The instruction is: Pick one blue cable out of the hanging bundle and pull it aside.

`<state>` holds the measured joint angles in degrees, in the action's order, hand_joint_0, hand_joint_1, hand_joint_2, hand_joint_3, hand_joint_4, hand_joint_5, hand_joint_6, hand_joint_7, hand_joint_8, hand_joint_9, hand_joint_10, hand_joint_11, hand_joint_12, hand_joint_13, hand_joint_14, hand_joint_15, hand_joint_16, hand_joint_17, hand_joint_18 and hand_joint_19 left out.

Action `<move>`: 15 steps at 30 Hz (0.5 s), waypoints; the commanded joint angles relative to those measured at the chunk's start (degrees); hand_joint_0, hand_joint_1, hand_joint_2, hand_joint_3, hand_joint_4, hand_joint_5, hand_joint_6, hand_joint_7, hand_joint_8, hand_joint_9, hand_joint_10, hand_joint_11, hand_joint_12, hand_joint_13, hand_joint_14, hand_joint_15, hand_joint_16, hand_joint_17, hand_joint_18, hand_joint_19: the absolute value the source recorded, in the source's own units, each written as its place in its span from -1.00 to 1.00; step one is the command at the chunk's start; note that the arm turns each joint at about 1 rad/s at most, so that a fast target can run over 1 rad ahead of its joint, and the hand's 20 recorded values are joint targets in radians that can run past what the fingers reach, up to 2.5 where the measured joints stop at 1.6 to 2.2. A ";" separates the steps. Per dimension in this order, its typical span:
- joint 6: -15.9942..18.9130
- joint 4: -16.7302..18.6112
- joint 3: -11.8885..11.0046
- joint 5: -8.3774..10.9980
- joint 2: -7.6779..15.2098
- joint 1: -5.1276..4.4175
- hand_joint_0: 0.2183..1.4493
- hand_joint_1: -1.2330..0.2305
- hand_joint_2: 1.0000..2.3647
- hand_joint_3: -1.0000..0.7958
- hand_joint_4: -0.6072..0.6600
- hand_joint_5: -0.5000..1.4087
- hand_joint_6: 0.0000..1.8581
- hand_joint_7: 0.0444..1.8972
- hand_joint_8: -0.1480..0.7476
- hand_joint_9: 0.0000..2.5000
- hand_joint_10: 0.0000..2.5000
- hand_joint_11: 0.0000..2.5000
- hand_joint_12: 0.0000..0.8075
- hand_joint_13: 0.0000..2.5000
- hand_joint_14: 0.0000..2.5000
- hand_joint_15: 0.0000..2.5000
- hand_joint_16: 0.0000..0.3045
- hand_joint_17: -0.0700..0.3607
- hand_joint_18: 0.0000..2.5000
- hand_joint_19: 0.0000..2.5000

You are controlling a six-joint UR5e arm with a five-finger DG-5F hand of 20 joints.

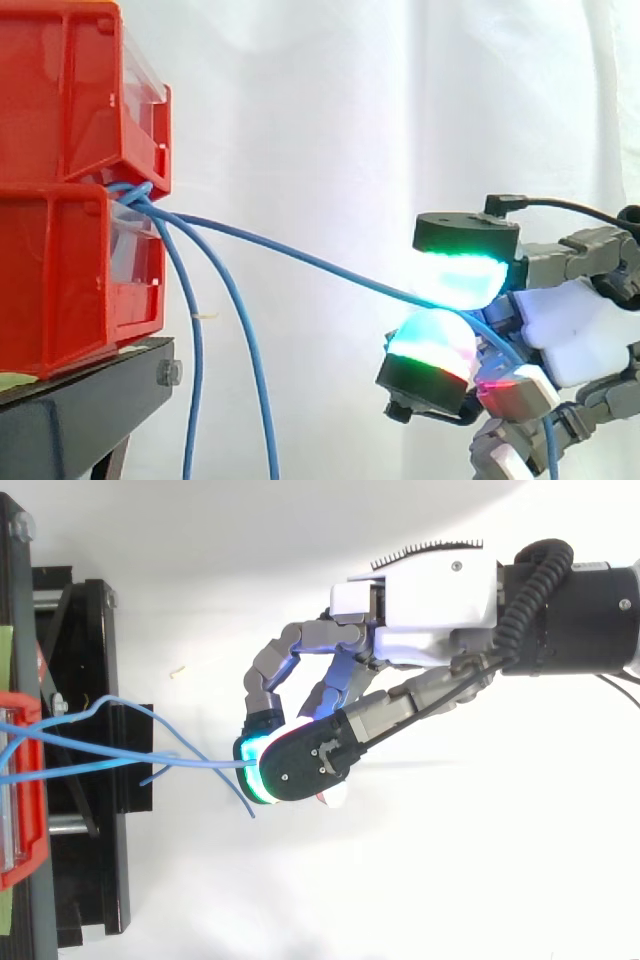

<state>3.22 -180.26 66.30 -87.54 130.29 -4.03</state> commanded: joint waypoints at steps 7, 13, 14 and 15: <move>-0.05 0.00 0.06 0.18 0.05 0.25 -0.30 -0.42 -0.98 0.08 -0.40 -0.59 0.01 0.05 -0.18 -0.07 -0.98 -0.42 -0.26 -0.32 -0.98 -0.46 -0.66 -0.14 -0.57 -0.61; -0.23 0.09 0.06 0.18 0.05 0.34 -0.23 -0.48 -0.98 0.15 -0.60 -0.59 0.01 0.24 -0.25 -0.03 -0.98 -0.42 -0.32 -0.30 -0.98 -0.46 -0.69 -0.18 -0.56 -0.61; -0.31 0.09 0.06 0.09 0.05 0.34 -0.23 -0.48 -0.98 0.15 -0.63 -0.59 0.02 0.25 -0.26 -0.02 -0.98 -0.42 -0.33 -0.30 -0.98 -0.46 -0.69 -0.19 -0.56 -0.60; -0.31 0.09 0.06 0.09 0.05 0.34 -0.23 -0.48 -0.98 0.16 -0.63 -0.59 0.02 0.26 -0.26 -0.02 -0.98 -0.41 -0.33 -0.30 -0.98 -0.46 -0.69 -0.19 -0.55 -0.60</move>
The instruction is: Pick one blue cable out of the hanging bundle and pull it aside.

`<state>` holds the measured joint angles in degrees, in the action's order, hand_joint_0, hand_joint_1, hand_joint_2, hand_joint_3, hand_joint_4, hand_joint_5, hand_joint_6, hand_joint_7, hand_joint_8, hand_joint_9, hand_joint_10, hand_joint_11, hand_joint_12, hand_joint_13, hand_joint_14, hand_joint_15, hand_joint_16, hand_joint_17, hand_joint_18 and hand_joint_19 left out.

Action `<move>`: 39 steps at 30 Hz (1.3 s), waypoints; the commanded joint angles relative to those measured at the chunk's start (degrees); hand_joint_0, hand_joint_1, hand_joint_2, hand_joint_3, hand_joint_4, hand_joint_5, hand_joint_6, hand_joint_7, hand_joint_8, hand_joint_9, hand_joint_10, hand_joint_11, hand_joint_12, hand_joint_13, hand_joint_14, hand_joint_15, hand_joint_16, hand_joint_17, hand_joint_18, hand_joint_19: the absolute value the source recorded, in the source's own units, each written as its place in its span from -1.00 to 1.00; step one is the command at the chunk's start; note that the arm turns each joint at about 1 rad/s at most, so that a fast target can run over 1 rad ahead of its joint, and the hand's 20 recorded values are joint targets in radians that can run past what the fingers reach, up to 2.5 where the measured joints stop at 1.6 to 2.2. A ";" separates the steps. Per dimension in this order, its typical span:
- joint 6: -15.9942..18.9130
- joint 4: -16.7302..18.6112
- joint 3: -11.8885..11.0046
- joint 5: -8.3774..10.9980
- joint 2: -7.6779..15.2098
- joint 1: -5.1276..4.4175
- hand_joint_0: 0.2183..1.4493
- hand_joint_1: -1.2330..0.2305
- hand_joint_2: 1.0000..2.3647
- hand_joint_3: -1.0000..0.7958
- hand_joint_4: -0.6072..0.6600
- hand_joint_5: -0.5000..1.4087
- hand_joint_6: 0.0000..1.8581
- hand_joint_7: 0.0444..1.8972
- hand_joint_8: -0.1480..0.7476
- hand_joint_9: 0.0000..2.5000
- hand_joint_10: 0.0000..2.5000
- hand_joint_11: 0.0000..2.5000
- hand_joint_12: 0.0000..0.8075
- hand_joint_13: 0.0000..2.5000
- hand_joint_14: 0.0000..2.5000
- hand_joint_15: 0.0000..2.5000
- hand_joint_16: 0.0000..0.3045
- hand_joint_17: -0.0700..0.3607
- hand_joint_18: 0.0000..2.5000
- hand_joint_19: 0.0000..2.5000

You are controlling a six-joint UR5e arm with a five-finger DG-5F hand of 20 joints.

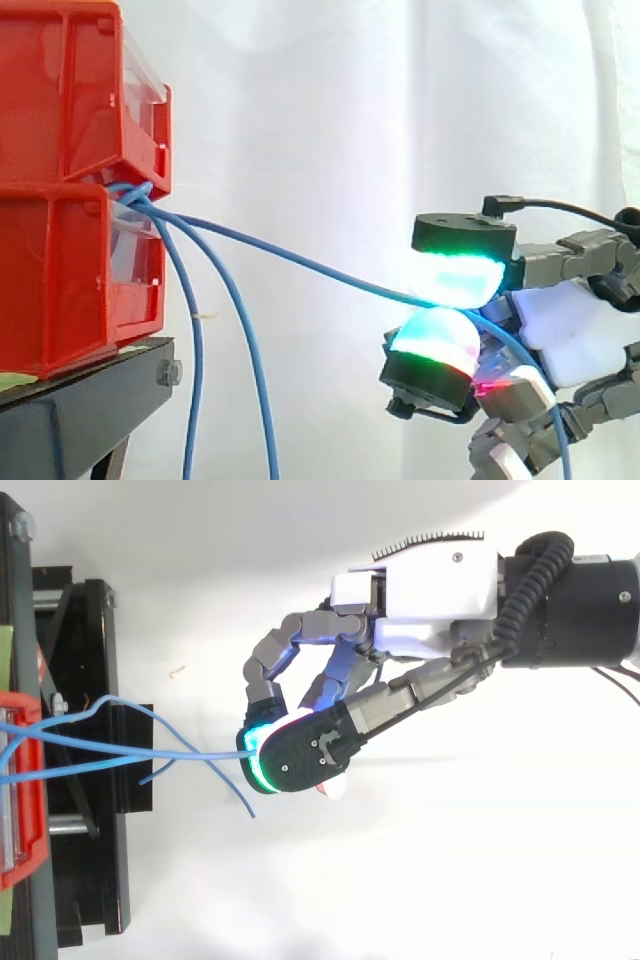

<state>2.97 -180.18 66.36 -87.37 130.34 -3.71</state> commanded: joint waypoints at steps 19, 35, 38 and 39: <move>0.01 0.01 0.00 -0.17 0.00 0.02 -0.17 -0.52 -1.00 0.27 -0.80 -0.57 0.02 0.32 -0.28 0.08 -0.98 -0.40 -0.33 -0.21 -0.98 -0.40 -0.71 -0.21 -0.49 -0.56; -0.25 0.01 0.09 -0.08 0.00 -0.07 -0.29 -0.45 -0.58 0.20 -0.83 -0.55 0.02 0.29 -0.28 0.09 -0.98 -0.41 -0.30 -0.18 -0.98 -0.35 -0.70 -0.19 -0.47 -0.57; -0.34 0.01 0.00 -0.17 0.00 -0.16 -0.29 -0.45 -0.57 0.20 -0.83 -0.55 0.02 0.30 -0.27 0.09 -0.98 -0.41 -0.31 -0.18 -0.98 -0.35 -0.70 -0.19 -0.48 -0.57; -0.34 0.01 0.09 -0.17 0.00 -0.24 -0.29 -0.45 -0.58 0.20 -0.83 -0.55 0.02 0.30 -0.28 0.09 -0.98 -0.41 -0.32 -0.18 -0.98 -0.35 -0.70 -0.19 -0.48 -0.57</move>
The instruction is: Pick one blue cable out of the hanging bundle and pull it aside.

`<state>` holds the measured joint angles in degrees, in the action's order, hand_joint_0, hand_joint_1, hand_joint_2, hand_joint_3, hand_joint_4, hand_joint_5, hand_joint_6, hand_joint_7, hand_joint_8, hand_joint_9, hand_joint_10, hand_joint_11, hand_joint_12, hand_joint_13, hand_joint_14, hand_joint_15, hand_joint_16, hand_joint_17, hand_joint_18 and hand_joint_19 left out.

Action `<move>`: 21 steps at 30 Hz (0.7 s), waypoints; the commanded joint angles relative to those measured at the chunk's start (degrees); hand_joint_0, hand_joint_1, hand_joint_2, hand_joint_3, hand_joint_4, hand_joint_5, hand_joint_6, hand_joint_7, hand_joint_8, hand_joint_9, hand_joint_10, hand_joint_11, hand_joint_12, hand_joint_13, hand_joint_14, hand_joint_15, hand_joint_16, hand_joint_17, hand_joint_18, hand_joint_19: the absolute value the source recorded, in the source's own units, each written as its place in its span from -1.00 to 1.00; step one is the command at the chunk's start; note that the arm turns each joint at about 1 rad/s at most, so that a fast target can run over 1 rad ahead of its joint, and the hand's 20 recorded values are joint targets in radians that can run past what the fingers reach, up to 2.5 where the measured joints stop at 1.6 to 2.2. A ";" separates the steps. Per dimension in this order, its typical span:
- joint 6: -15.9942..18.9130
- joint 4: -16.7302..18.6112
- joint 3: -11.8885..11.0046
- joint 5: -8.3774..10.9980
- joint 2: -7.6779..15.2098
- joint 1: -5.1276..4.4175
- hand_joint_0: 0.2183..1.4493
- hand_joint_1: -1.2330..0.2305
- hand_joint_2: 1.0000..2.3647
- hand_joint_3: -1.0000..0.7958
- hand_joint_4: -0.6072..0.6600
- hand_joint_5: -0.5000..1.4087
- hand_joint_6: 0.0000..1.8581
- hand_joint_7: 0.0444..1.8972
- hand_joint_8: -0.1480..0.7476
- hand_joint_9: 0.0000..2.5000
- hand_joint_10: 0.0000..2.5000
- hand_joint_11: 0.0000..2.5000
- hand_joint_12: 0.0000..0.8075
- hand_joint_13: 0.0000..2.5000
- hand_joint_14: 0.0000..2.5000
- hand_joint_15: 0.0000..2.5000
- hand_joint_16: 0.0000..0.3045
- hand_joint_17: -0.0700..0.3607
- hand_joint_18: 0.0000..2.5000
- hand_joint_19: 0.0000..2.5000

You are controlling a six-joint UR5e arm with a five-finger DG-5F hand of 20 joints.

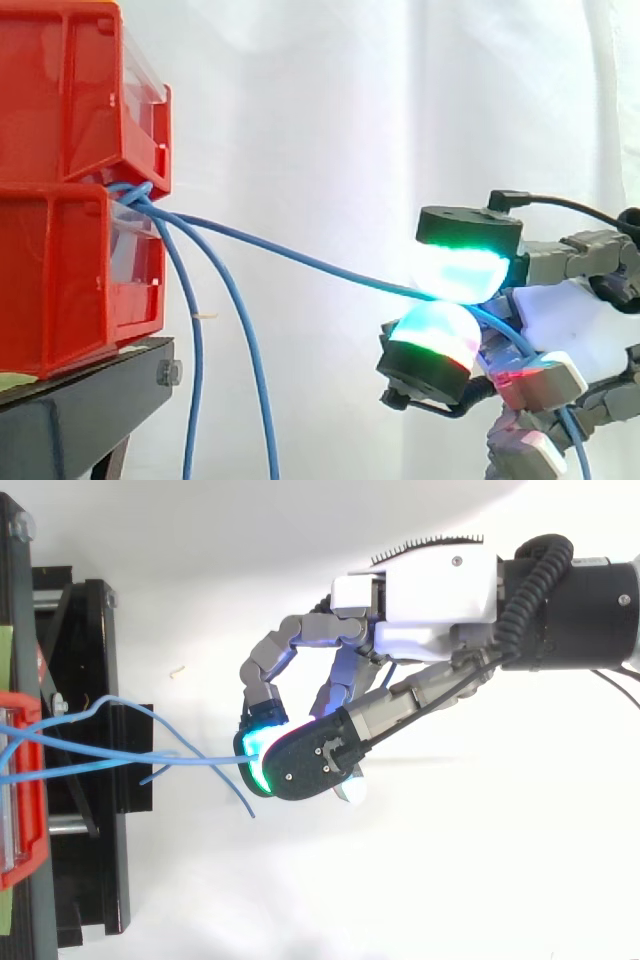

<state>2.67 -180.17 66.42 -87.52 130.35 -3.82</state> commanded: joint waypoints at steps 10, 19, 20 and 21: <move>-0.12 0.17 0.11 0.15 -0.01 -0.31 -0.30 -0.45 -0.54 0.19 -0.82 -0.55 0.02 0.30 -0.27 0.09 -0.98 -0.41 -0.30 -0.18 -0.98 -0.35 -0.70 -0.19 -0.48 -0.57; -0.12 0.43 0.11 0.15 -0.01 -0.31 -0.29 -0.45 -0.55 0.19 -0.83 -0.55 0.02 0.30 -0.28 0.08 -0.98 -0.42 -0.30 -0.18 -0.98 -0.34 -0.70 -0.19 -0.48 -0.57; -0.12 0.43 0.11 0.15 -0.01 -0.31 -0.29 -0.45 -0.55 0.19 -0.82 -0.55 0.02 0.30 -0.28 0.08 -0.98 -0.42 -0.31 -0.18 -0.98 -0.34 -0.70 -0.19 -0.48 -0.57; -0.12 0.43 0.11 0.15 0.08 -0.31 -0.29 -0.45 -0.55 0.19 -0.83 -0.55 0.02 0.30 -0.28 0.08 -0.98 -0.41 -0.30 -0.18 -0.98 -0.34 -0.70 -0.19 -0.48 -0.57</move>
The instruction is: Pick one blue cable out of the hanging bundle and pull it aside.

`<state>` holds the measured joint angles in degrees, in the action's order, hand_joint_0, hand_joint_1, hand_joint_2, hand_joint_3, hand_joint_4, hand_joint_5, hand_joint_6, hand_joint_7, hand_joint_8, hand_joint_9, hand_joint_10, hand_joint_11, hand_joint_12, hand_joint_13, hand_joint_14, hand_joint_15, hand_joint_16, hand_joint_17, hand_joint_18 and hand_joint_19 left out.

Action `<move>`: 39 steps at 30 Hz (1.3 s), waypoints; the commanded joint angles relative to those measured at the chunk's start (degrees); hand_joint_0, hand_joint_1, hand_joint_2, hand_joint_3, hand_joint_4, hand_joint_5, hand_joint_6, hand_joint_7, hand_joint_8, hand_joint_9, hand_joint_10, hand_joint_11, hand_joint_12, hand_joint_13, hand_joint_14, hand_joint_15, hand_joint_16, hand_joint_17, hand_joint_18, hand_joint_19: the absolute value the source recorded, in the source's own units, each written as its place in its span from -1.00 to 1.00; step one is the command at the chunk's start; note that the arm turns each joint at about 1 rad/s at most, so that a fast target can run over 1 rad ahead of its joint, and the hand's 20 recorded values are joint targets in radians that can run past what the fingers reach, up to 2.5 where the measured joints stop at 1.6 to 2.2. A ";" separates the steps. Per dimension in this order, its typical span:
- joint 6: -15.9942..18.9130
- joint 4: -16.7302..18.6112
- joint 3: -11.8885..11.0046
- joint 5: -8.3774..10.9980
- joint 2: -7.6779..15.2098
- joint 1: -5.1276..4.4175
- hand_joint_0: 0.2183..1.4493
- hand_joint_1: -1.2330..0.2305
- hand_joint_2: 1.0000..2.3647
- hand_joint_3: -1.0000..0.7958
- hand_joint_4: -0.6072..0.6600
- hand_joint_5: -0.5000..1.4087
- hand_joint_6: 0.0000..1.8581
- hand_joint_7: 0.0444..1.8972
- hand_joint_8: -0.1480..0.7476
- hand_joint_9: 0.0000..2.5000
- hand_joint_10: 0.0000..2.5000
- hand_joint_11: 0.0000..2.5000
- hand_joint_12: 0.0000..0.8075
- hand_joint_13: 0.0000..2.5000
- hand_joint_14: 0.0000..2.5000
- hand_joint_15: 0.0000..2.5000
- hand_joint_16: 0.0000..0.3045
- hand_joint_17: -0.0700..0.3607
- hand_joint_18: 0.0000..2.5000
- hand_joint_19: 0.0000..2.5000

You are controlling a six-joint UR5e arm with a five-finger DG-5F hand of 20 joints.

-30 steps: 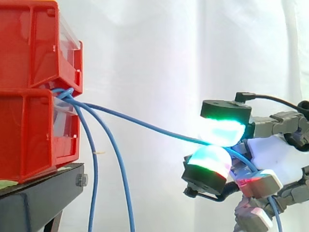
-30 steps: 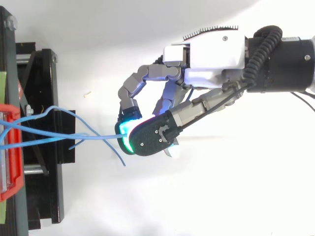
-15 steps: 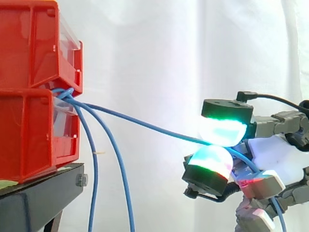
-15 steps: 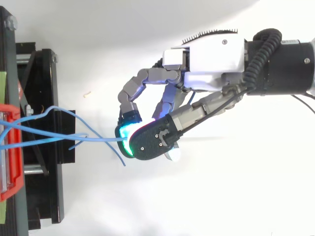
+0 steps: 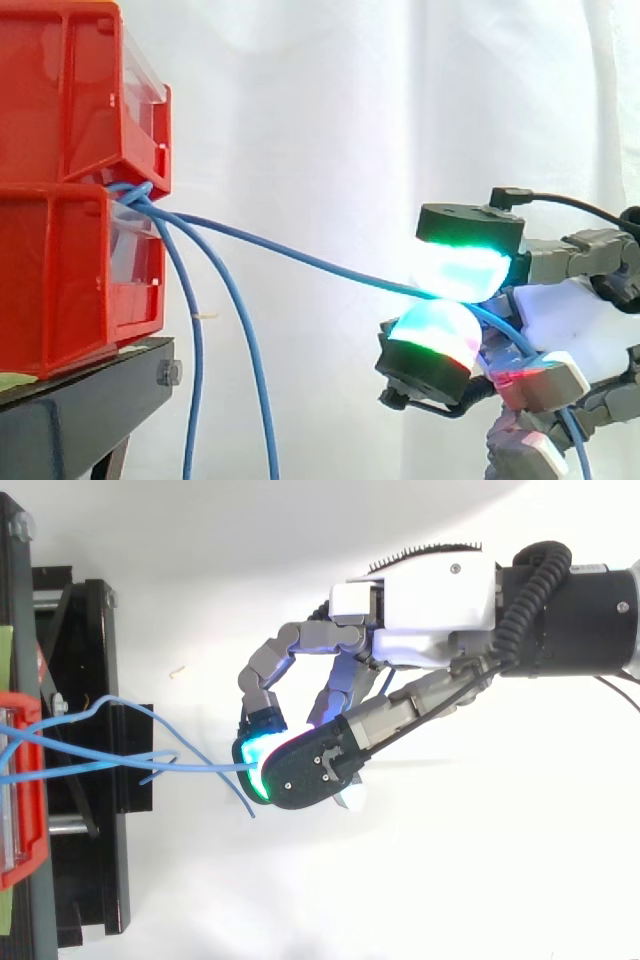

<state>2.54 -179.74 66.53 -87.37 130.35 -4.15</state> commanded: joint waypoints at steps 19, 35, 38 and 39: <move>-0.08 0.09 0.09 0.09 -0.01 0.01 -0.29 -0.45 -0.56 0.19 -0.82 -0.55 0.02 0.31 -0.28 0.08 -0.98 -0.42 -0.31 -0.18 -0.98 -0.35 -0.69 -0.19 -0.48 -0.57; -0.08 0.09 0.18 0.09 -0.01 -0.07 -0.29 -0.46 -0.58 0.19 -0.83 -0.55 0.02 0.30 -0.28 0.08 -0.98 -0.41 -0.30 -0.18 -0.98 -0.34 -0.69 -0.19 -0.48 -0.56; -0.08 0.09 0.27 0.09 -0.01 -0.07 -0.28 -0.45 -0.59 0.20 -0.82 -0.55 0.02 0.30 -0.27 0.08 -0.98 -0.41 -0.31 -0.18 -0.98 -0.34 -0.69 -0.19 -0.48 -0.56; -0.08 0.09 0.27 0.09 -0.01 -0.07 -0.28 -0.46 -0.58 0.19 -0.82 -0.55 0.02 0.30 -0.27 0.08 -0.98 -0.41 -0.31 -0.18 -0.98 -0.34 -0.69 -0.19 -0.48 -0.56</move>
<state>2.47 -179.65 66.77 -87.28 130.34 -4.19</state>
